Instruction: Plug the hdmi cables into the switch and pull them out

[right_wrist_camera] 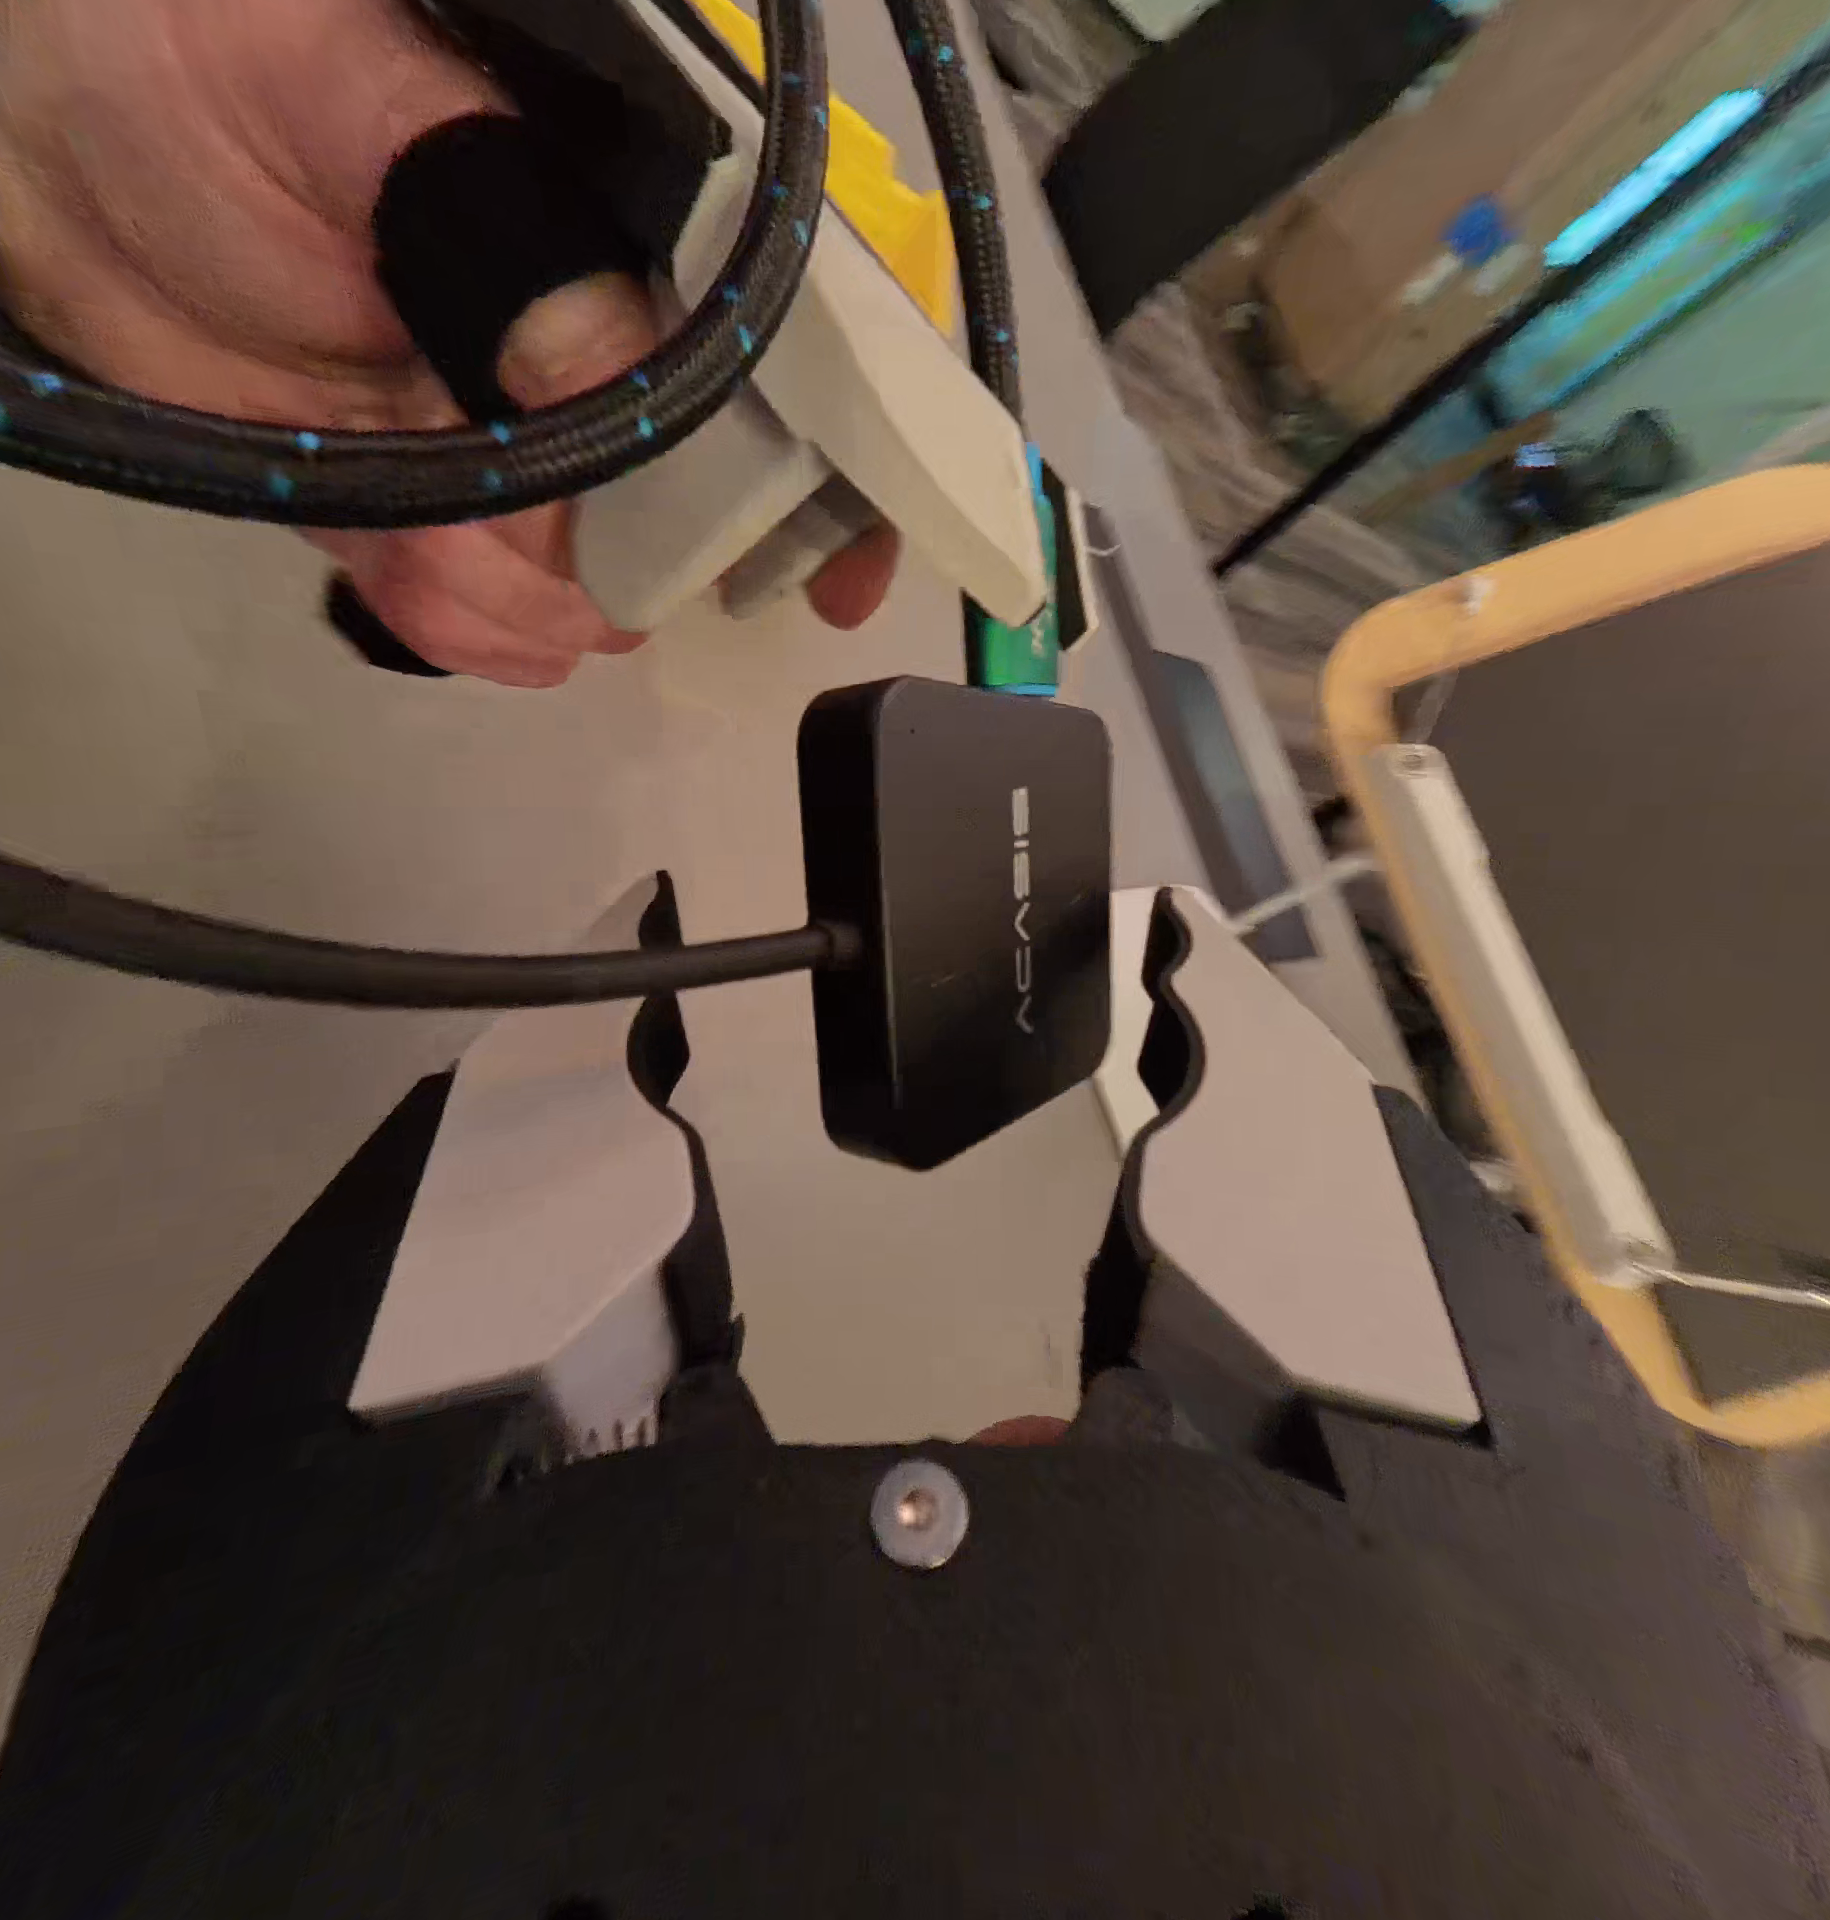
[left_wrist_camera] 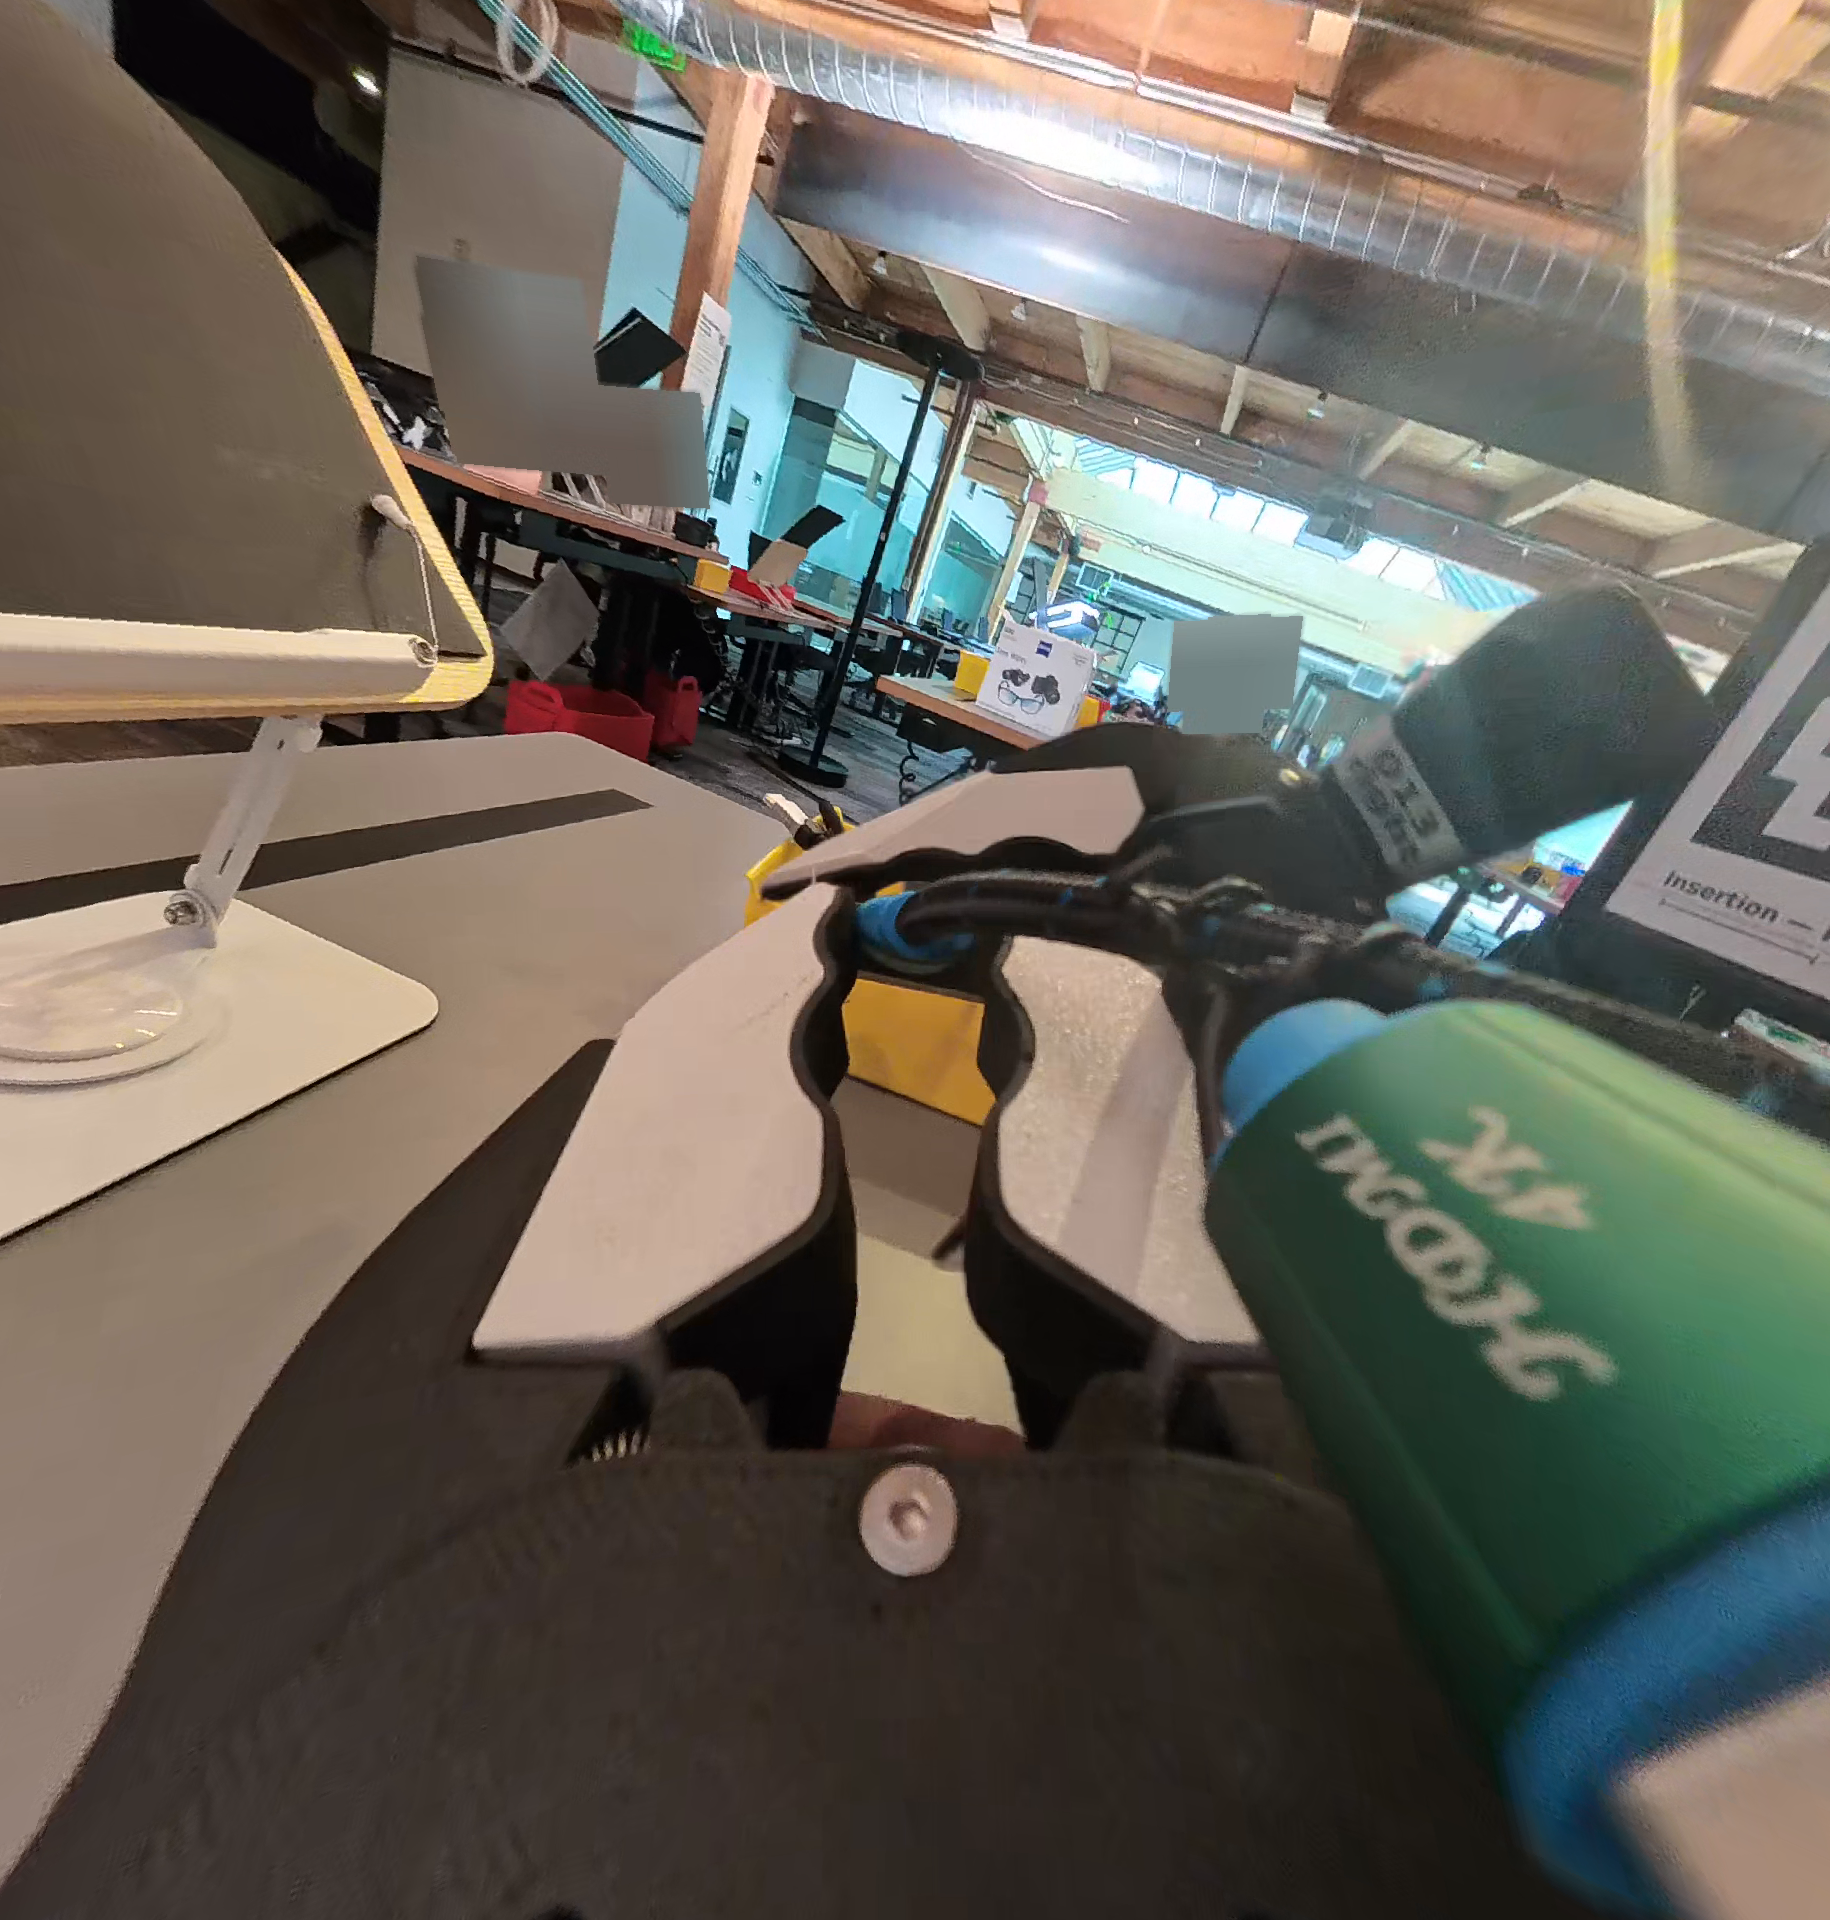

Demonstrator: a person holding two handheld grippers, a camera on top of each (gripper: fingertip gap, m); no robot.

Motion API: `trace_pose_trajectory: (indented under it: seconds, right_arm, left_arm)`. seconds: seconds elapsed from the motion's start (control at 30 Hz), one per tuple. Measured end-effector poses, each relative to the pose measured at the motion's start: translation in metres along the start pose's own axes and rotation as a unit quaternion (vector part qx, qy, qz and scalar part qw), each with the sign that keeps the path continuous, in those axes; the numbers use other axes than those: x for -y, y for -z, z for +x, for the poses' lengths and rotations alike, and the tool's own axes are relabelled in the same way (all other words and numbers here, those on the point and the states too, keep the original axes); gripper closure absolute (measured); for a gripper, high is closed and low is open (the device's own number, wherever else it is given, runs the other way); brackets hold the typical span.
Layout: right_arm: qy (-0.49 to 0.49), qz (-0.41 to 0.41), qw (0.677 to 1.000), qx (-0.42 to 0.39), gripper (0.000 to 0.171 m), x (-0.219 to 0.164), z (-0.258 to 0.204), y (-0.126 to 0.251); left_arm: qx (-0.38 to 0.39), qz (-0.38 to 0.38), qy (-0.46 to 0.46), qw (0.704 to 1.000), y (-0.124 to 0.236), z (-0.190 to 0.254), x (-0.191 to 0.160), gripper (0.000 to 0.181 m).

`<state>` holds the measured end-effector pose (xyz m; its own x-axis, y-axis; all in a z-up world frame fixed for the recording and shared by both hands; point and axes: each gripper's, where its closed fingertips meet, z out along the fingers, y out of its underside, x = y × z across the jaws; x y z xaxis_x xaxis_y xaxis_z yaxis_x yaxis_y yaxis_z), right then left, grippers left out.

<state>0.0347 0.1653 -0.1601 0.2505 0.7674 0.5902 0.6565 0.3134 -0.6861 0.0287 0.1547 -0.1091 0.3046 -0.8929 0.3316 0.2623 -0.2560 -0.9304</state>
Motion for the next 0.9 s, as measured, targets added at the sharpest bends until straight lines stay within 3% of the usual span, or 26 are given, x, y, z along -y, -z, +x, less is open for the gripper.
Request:
trace_pose_trajectory:
  seconds: [0.17, 0.33, 0.6, 0.9]
  right_arm:
    - [0.085, -0.034, 0.99, -0.109, 0.111, 0.004, 0.011, -0.005]
    - [0.107, -0.048, 0.98, -0.161, 0.157, 0.005, 0.029, 0.003]
    - [0.159, -0.063, 0.969, -0.179, 0.159, 0.007, 0.028, 0.007]
    - [0.165, -0.062, 0.974, -0.144, 0.159, 0.005, 0.025, 0.005]
  left_arm:
    - [0.0, 0.004, 0.008, 1.0, -0.004, 0.008, -0.002, 0.163]
    - [0.011, 0.007, 0.019, 1.0, -0.005, 0.008, -0.006, 0.162]
    - [0.011, -0.009, 0.013, 1.0, -0.012, 0.012, -0.008, 0.162]
    - [0.003, -0.047, 0.016, 0.999, -0.011, 0.011, -0.01, 0.162]
